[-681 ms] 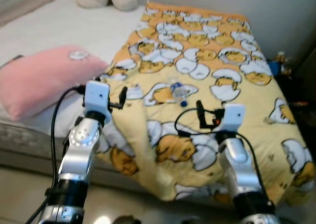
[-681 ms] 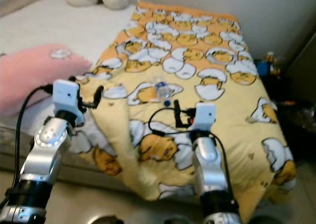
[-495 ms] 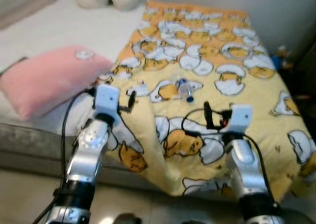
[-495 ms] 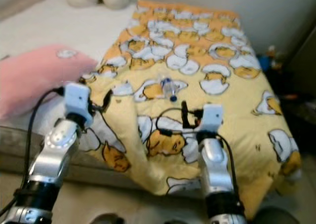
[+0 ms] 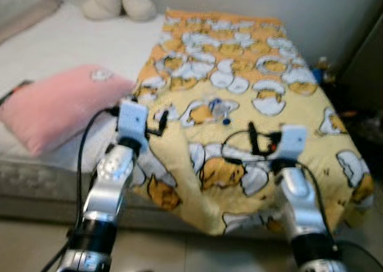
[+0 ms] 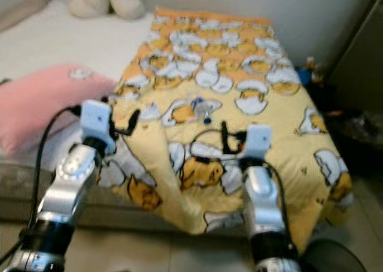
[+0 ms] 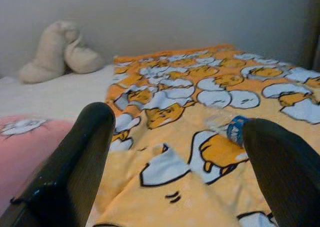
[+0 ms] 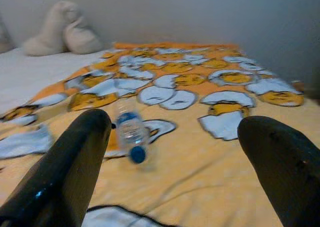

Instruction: Clean up the room

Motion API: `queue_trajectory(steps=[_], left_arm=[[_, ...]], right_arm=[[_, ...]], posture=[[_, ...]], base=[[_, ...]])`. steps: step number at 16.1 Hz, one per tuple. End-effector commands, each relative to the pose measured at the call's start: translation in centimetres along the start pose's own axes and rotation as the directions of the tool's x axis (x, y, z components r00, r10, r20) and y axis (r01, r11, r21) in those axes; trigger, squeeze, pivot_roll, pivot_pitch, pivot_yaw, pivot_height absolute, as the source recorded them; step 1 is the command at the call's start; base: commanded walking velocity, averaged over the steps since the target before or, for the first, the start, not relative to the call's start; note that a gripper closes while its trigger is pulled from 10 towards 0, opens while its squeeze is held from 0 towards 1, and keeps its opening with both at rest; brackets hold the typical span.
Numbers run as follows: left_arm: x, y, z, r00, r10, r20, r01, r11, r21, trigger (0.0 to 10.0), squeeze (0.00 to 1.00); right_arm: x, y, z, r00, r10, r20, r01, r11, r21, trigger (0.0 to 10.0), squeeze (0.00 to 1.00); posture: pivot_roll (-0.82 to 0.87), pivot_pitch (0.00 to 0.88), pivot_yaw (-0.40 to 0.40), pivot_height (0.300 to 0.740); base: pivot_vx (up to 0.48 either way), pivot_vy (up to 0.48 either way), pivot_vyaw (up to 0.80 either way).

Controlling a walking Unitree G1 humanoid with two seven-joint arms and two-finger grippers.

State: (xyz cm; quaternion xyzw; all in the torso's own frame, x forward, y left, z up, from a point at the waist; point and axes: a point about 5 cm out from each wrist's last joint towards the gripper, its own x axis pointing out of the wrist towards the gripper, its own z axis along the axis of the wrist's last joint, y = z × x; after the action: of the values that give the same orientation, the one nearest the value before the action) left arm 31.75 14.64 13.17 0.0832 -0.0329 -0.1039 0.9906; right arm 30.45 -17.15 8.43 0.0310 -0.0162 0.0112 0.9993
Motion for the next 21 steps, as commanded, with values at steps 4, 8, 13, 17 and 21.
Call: queue_trajectory(steps=[4,8,13,17,21], left_arm=[[0.1,0.7,0.4,1.000,0.017,0.015,-0.017,1.000,0.001,10.0,0.00],[-0.1,0.6,0.5,1.000,0.013,0.021,-0.013,1.000,-0.002,10.0,0.00],[-1.0,0.8,0.6,0.999,0.029,0.022,-0.029,1.000,0.008,10.0,0.00],[-4.0,2.0,0.6,0.999,0.042,-0.011,-0.041,0.998,0.042,10.0,0.00],[-7.3,4.0,0.9,0.994,0.086,-0.065,-0.080,0.992,0.099,10.0,0.00]], right_arm=[[0.9,0.4,0.6,1.000,0.008,0.011,-0.008,1.000,0.006,10.0,0.00],[1.7,0.1,1.4,1.000,0.012,0.024,-0.012,1.000,0.001,10.0,0.00],[4.8,0.8,3.4,0.996,0.089,-0.010,-0.089,0.996,0.033,10.0,0.00],[6.7,1.5,3.2,0.990,0.102,-0.098,-0.105,0.994,-0.019,10.0,0.00],[7.2,2.6,2.3,0.979,0.098,-0.180,-0.103,0.994,-0.019,10.0,0.00]], posture=[[0.07,0.000,-0.031,0.723],[0.08,0.000,-0.035,0.723],[0.12,0.000,-0.034,0.723],[0.20,0.016,-0.038,0.723],[0.34,0.125,-0.033,0.723]], base=[[0.472,0.000,0.00],[0.458,0.000,0.00],[0.182,0.000,0.00],[0.000,0.000,0.00],[0.000,0.000,0.00]])
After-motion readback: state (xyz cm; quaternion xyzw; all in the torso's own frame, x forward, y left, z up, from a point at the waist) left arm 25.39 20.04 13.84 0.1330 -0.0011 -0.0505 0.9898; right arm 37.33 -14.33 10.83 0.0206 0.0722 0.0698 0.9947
